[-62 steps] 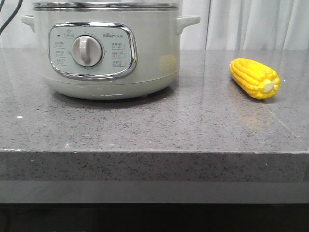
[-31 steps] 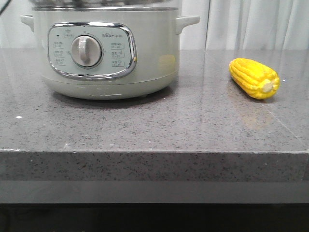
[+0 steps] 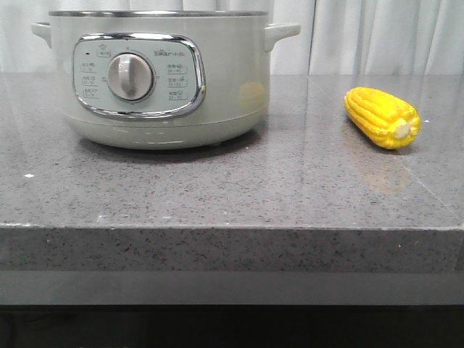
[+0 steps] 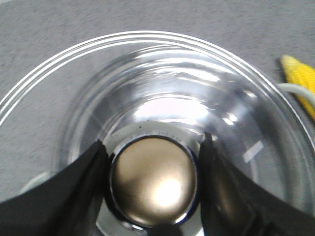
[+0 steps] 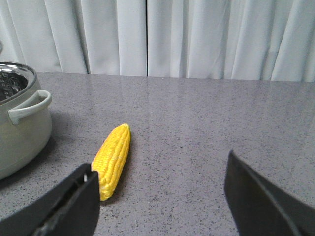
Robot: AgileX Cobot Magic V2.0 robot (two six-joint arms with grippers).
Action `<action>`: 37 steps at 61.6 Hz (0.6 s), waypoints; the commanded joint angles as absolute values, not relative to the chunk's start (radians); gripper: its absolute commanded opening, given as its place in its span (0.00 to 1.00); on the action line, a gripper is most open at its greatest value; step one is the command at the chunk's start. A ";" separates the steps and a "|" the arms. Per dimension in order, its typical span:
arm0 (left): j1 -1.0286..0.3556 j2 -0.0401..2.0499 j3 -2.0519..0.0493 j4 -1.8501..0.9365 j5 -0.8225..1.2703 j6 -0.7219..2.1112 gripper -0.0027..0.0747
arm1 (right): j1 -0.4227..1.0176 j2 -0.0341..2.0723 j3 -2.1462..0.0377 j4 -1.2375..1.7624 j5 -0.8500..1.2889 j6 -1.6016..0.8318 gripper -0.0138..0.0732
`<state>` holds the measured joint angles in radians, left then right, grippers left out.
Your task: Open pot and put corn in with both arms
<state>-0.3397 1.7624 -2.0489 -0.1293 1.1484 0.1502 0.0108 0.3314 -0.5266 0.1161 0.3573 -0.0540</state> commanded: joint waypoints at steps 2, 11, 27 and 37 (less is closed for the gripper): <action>-0.267 1.686 -2.084 -0.133 1.072 0.146 0.34 | 0.003 0.348 -0.558 0.116 0.281 -0.060 0.79; -0.150 1.684 -2.084 -0.133 1.087 0.146 0.34 | 0.003 0.348 -0.558 0.116 0.281 -0.060 0.79; 0.016 1.684 -2.084 -0.133 1.119 0.146 0.34 | 0.003 0.348 -0.558 0.116 0.281 -0.060 0.79; 0.100 1.684 -2.084 -0.133 1.122 0.146 0.34 | 0.003 0.348 -0.558 0.116 0.281 -0.060 0.79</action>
